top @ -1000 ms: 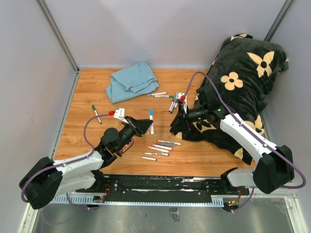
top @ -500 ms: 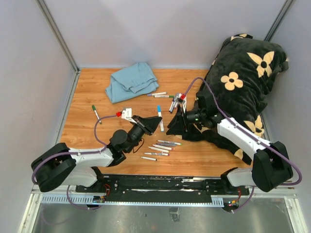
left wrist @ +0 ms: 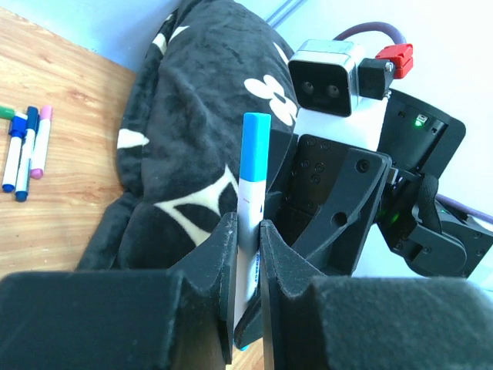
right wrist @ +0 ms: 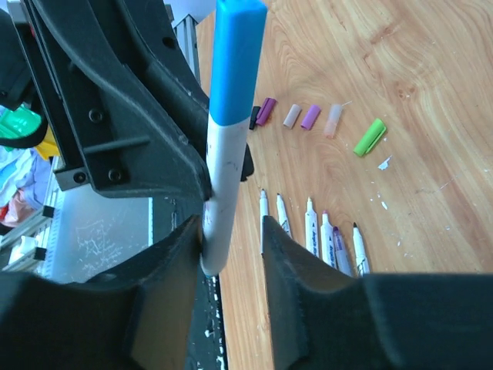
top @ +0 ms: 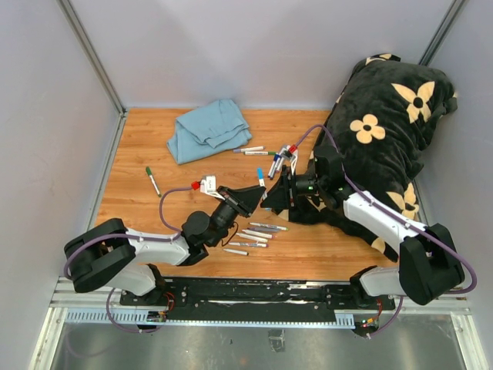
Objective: Open the pen caps
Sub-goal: Pick up the pen from the center of the board.
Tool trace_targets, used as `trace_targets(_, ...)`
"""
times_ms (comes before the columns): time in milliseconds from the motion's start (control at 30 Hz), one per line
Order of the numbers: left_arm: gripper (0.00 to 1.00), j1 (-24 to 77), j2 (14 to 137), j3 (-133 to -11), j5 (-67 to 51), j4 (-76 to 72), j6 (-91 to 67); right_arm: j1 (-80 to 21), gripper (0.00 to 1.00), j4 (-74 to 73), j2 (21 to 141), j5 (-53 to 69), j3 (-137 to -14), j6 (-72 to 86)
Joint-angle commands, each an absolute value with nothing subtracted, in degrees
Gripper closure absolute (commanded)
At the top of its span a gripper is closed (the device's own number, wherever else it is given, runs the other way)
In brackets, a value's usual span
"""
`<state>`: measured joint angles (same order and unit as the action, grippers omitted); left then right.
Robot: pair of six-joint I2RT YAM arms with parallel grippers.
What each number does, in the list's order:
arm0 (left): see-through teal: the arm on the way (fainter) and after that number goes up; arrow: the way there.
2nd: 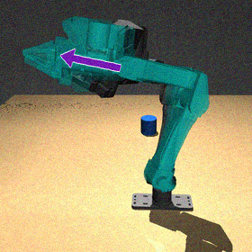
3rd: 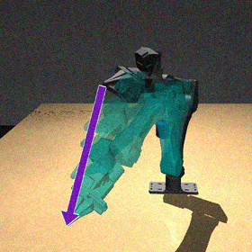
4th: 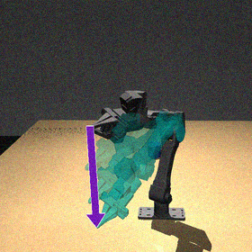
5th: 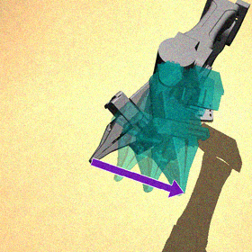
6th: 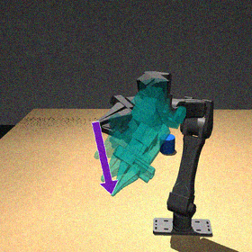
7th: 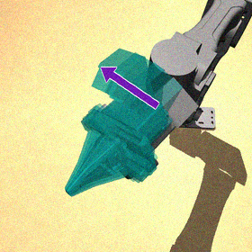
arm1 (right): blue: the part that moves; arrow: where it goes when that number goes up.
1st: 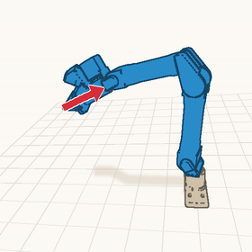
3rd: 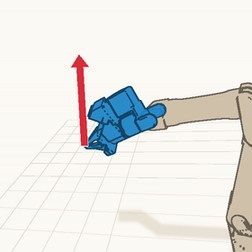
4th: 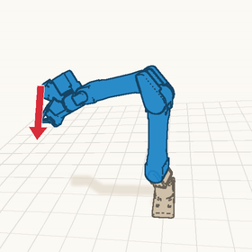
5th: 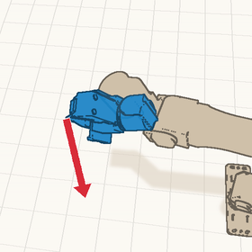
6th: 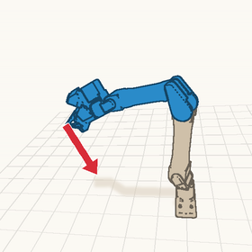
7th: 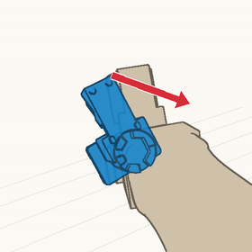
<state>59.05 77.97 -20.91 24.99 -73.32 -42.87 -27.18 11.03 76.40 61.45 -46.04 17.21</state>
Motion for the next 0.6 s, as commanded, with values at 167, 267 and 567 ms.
trace_targets(167, 0.97, 60.1, 79.0, -22.5, 26.5, -78.2, -41.5, -25.8, 0.95, 14.0, 75.3, 62.5, -45.8, 19.0)
trace_targets(267, 0.79, 60.1, 77.8, -21.3, 25.6, -79.3, -40.3, -25.7, 0.99, 12.2, 75.4, 63.2, -46.7, 17.8)
trace_targets(567, 0.23, 60.0, 67.2, -17.8, 22.5, -71.7, -32.9, -24.1, 0.99, -8.6, 79.1, 73.3, -55.6, 0.5)
